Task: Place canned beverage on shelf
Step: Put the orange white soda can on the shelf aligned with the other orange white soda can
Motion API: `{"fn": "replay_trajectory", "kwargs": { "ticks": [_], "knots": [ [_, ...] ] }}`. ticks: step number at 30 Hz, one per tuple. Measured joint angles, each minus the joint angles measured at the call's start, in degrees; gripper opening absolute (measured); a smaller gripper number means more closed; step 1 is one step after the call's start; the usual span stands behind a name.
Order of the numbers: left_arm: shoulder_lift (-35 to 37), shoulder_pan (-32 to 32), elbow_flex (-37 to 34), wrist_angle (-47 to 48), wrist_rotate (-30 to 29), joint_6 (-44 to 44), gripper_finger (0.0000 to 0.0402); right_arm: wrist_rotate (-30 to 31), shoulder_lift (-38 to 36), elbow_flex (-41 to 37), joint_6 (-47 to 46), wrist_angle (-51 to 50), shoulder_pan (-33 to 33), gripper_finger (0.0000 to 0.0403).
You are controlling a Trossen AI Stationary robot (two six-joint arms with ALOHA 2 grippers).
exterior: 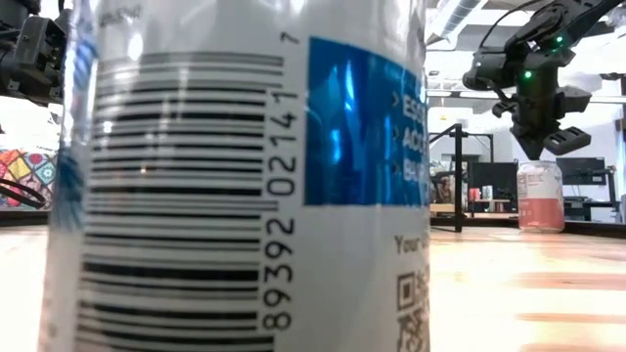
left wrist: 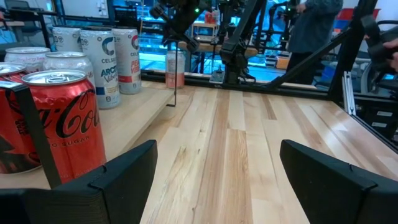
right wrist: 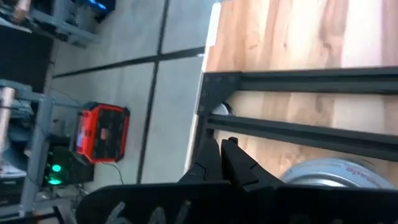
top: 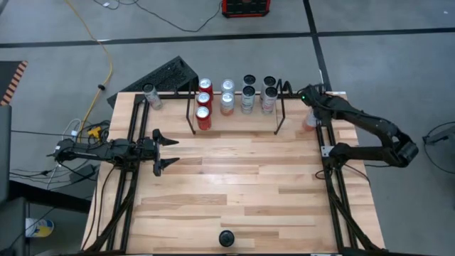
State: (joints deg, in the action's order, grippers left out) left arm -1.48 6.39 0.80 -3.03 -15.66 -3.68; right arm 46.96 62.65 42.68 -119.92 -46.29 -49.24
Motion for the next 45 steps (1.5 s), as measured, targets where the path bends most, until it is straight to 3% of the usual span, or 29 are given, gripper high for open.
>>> {"fn": "replay_trajectory", "kwargs": {
  "ticks": [7,25,45],
  "knots": [
    [0.00,0.00,0.00,0.02,0.00,0.00,0.0327,-4.03,-0.17,-3.65,-1.75,1.06,1.04,0.0000],
    [-0.02,-0.02,0.00,0.00,0.00,0.00,0.0327,-3.77,-5.14,-7.39,-2.27,1.92,10.46,0.0000],
    [0.00,0.00,0.00,0.02,0.02,0.00,0.0327,-4.06,-8.21,-7.43,1.66,-3.56,29.55,0.0000]
  ]
}}
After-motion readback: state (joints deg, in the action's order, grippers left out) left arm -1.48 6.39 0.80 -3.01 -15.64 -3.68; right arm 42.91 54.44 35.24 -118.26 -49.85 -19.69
